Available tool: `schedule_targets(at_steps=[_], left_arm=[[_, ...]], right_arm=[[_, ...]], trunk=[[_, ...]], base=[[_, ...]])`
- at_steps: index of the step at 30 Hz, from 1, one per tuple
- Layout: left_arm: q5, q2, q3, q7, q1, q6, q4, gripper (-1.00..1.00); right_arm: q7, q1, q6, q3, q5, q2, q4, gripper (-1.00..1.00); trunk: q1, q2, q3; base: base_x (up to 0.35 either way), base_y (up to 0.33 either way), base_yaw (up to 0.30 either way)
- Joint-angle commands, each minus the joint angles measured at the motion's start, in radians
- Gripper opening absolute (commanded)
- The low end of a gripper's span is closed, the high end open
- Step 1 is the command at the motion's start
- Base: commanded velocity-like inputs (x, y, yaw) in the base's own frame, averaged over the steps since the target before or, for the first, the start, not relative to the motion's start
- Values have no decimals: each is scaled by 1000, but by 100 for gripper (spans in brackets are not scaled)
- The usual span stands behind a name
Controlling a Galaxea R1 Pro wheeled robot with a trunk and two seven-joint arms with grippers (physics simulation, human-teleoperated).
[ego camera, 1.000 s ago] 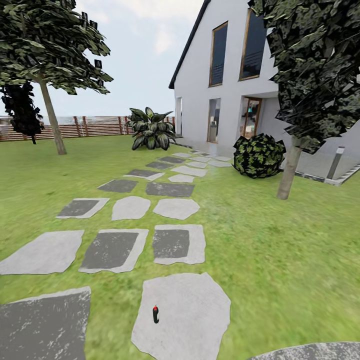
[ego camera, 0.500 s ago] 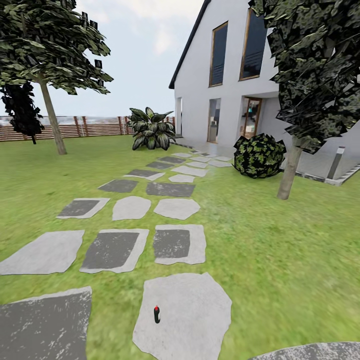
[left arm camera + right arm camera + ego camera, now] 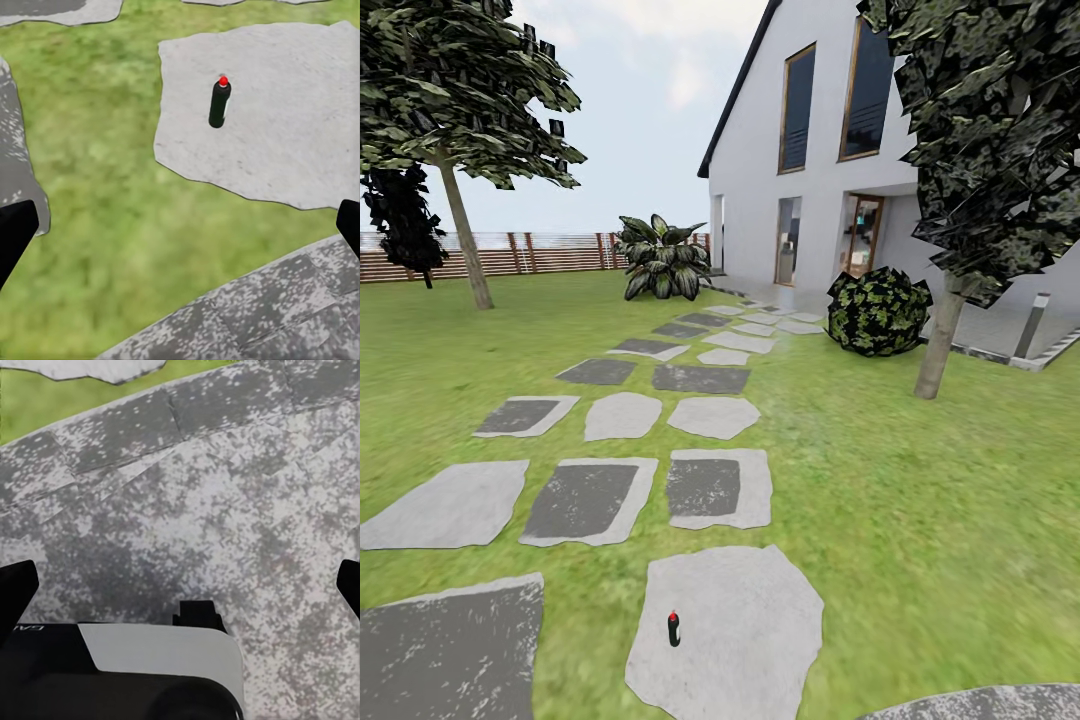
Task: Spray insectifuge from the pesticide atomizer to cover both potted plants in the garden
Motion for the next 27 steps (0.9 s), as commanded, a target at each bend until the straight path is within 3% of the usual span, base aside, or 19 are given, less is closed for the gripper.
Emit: schedule_targets(at_steps=[1, 5, 8, 13, 16, 19, 24, 25, 26, 27], left_arm=[[1, 0, 1, 0, 0, -2, 0, 100], [5, 1, 3, 1, -6, 2, -2, 100], [7, -2, 3, 2, -60, 40, -3, 100], [7, -20, 3, 0, -240, 263, -5, 100], [7, -32, 3, -1, -318, 322, -5, 100], [6, -53, 2, 0, -426, 380, -5, 100], [1, -73, 1, 3, -528, 470, -5, 100], [-2, -74, 1, 4, -567, 519, -5, 100], [-4, -73, 1, 4, -579, 538, -5, 100], [-7, -72, 0, 3, -609, 596, -5, 100]], right_arm=[[0, 0, -1, -1, 0, 0, -1, 100], [-1, 0, -1, -1, -1, -4, -4, 100], [1, 0, 6, -1, -1, -6, -13, 100], [2, -5, 31, -1, -1, -8, -41, 100], [1, -23, 89, -1, 0, -9, -51, 100], [2, -89, 243, -1, 1, -9, -137, 100], [2, -151, 442, -1, 1, -9, -323, 100], [2, -185, 531, -1, -1, -9, -366, 100], [3, -199, 564, -1, -2, -9, -375, 100], [3, -234, 668, -1, -4, -9, -394, 100]], trunk=[[0, 0, -1], [0, 0, -1], [0, 0, -1], [0, 0, -1], [0, 0, -1], [0, 0, -1], [0, 0, -1], [0, 0, -1], [0, 0, -1], [0, 0, -1]], base=[[0, 0, 0], [0, 0, 0], [0, 0, 0], [0, 0, 0], [0, 0, 0], [0, 0, 0], [0, 0, 0], [0, 0, 0], [0, 0, 0], [0, 0, 0]])
